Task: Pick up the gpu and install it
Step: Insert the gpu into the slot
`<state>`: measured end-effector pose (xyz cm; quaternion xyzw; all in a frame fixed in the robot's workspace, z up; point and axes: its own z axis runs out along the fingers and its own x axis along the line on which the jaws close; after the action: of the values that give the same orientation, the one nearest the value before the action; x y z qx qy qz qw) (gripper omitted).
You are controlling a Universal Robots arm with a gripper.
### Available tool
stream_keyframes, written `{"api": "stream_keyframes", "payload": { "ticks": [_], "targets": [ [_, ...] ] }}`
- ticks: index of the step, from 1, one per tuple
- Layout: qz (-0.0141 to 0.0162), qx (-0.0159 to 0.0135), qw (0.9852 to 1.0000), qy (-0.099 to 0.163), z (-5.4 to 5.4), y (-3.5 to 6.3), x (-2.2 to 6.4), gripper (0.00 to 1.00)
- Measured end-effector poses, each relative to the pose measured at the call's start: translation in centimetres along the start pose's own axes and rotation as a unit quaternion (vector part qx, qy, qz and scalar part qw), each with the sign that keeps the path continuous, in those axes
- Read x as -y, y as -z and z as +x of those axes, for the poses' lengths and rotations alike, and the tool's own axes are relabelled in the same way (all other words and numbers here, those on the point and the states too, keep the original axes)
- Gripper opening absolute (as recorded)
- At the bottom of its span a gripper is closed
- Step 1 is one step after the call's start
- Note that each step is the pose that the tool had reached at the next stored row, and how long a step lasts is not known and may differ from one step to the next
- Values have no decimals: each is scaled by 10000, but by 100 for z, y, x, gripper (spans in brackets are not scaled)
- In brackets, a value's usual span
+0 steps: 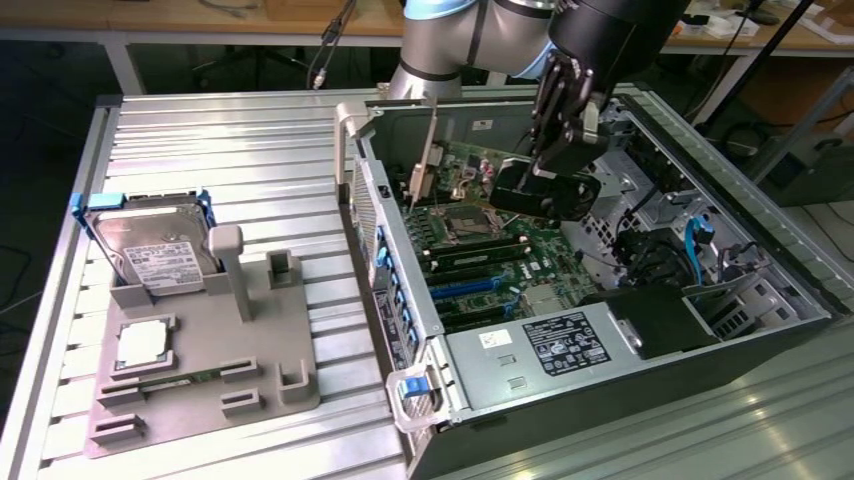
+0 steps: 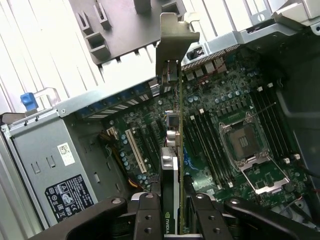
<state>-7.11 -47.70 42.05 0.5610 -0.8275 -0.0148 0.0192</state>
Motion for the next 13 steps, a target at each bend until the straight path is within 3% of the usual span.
{"api": "stream_keyframes", "payload": {
  "ticks": [13],
  "targets": [
    [4, -12, 9997, 263, 0, 0, 0, 27]
  ]
}}
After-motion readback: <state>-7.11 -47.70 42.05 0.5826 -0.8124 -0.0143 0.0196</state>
